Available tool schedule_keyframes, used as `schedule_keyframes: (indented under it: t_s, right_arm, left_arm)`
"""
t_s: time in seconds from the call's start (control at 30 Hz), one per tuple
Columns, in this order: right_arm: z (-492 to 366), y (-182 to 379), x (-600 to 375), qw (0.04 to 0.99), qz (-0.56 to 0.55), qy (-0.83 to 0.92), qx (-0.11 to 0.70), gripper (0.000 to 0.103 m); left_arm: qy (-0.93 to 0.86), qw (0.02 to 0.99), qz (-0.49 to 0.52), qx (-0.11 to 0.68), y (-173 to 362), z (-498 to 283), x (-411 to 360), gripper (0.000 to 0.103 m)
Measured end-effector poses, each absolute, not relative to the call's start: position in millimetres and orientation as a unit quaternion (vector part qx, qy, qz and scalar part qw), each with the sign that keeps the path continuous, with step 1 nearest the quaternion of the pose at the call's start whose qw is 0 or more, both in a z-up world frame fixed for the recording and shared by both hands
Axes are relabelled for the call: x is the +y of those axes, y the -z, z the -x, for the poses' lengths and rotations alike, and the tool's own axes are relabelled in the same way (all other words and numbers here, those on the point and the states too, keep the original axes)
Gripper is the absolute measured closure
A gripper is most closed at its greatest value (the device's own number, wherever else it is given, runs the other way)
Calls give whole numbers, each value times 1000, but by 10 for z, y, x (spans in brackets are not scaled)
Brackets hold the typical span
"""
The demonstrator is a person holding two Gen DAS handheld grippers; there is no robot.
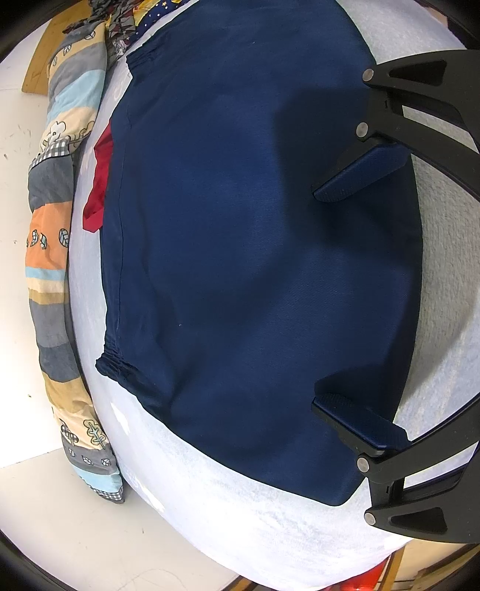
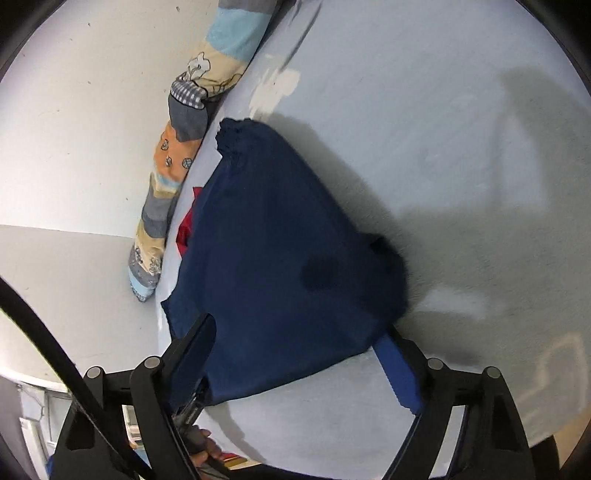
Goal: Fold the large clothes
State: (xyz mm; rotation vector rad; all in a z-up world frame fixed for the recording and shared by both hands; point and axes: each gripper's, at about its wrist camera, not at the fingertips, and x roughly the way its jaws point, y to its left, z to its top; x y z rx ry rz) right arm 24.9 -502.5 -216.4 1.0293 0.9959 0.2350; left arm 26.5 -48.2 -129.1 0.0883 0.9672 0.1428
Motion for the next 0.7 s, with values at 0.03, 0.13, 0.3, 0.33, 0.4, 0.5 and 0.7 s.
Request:
schedule_keyframes:
  t_s: [0.03,0.13,0.3,0.33,0.4,0.5,0.7]
  right_arm:
    - [-272,2188,-4997,748,-469,-106,457,26]
    - [-364,2312,-4962,743,-480,-98,456,41]
    - [-758,2371,-4998,753,-485,-106,432,49]
    - [-845,2391,-4999,751,-487,-112,431,49]
    - [-1026,2386,-4957,761,-469,-129,430,49]
    - [-1186,2371,-4888,775,-442,-151,427,54]
    - [-1095,2050,-4791,788,-447,-141,399,79]
  left_arm:
    - [-68,882,-42,464,1294,-270,-480,0]
    - [-69,882,-42,465,1296,-271,-479,0]
    - [-68,883,-42,463,1297,-276,-475,0]
    - [-68,883,-44,462,1300,-277,-481,0]
    - [-65,885,-45,460,1301,-277,-487,0]
    - [-54,878,-45,473,1265,-312,-495,0]
    - [-34,894,-11,446,1012,-480,-596,0]
